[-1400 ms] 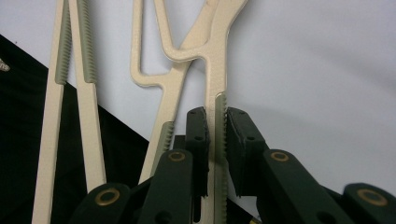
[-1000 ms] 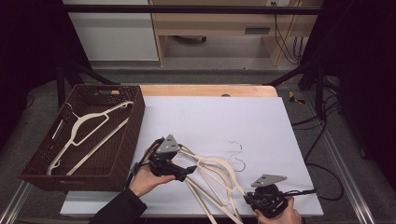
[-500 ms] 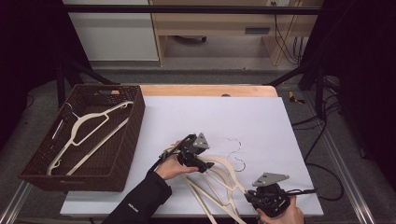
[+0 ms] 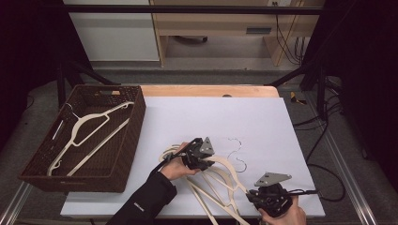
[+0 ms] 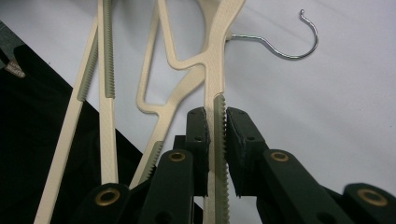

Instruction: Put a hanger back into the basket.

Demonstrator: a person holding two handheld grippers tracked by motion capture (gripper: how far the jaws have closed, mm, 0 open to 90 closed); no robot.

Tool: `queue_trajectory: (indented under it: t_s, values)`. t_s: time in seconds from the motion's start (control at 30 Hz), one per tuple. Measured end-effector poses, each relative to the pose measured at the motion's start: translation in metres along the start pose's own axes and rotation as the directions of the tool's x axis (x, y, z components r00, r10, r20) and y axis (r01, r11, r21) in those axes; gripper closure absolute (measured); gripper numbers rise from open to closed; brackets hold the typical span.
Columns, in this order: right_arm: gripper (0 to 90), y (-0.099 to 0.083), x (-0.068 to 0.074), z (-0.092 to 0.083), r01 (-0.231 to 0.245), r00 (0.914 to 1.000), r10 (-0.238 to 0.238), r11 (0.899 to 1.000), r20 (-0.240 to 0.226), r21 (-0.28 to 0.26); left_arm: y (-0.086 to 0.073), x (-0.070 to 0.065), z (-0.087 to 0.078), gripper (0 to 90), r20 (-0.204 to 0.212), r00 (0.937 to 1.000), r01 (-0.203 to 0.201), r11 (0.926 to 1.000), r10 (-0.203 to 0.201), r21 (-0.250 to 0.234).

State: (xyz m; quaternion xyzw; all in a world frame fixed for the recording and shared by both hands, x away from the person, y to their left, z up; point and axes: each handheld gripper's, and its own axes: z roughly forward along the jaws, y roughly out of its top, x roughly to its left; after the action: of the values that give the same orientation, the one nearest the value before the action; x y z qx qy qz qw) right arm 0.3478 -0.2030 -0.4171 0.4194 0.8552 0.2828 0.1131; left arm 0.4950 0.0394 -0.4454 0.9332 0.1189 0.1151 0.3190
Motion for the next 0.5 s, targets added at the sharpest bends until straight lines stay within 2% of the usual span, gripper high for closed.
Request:
queue_trajectory:
  t_s: [0.07, 0.1, 0.13, 0.2, 0.27, 0.33, 0.4, 0.43, 0.5]
  values:
    - [79.6, 0.001, 0.0, 0.0, -0.002, 1.0, 0.002, 1.0, 0.001, 0.002, 0.0, -0.002, -0.003, 69.6, -0.01, 0.9995, -0.029, 0.9996, 0.029, -0.001]
    - [79.3, 0.001, 0.0, -0.001, -0.018, 0.9998, 0.018, 1.0, -0.007, -0.002, 0.0, -0.003, -0.005, 70.3, -0.014, 0.999, -0.042, 0.9991, 0.042, -0.001]
    - [78.2, 0.002, -0.002, -0.002, 0.0, 1.0, 0.0, 1.0, -0.001, -0.002, 0.0, -0.003, -0.006, 71.0, -0.024, 0.9982, -0.055, 0.9985, 0.055, -0.002]
    - [68.0, 0.003, -0.005, -0.003, 0.003, 1.0, -0.003, 1.0, -0.001, -0.027, 0.0, -0.005, -0.008, 73.2, -0.036, 0.9967, -0.073, 0.9973, 0.073, -0.005]
    - [61.8, 0.006, -0.008, -0.004, -0.002, 1.0, 0.002, 0.999, 0.003, -0.052, -0.001, -0.005, -0.011, 74.6, -0.041, 0.9961, -0.078, 0.9969, 0.078, -0.007]
    - [55.5, 0.011, -0.012, -0.005, -0.003, 0.9999, 0.002, 0.995, -0.013, -0.097, -0.001, -0.005, -0.013, 75.0, -0.04, 0.9958, -0.083, 0.9965, 0.082, -0.011]
    - [49.0, 0.018, -0.017, -0.007, -0.023, 0.998, 0.014, 0.988, -0.062, -0.152, -0.001, -0.007, -0.013, 75.3, -0.05, 0.9949, -0.088, 0.9961, 0.087, -0.011]
    - [46.3, 0.023, -0.019, -0.008, -0.036, 0.997, 0.023, 0.985, -0.074, -0.169, -0.001, -0.007, -0.014, 75.4, -0.042, 0.9954, -0.087, 0.9962, 0.086, -0.013]
    - [42.2, 0.031, -0.024, -0.007, -0.017, 0.9979, 0.004, 0.98, -0.065, -0.199, -0.001, -0.009, -0.014, 75.5, -0.041, 0.9951, -0.091, 0.9958, 0.09, -0.015]
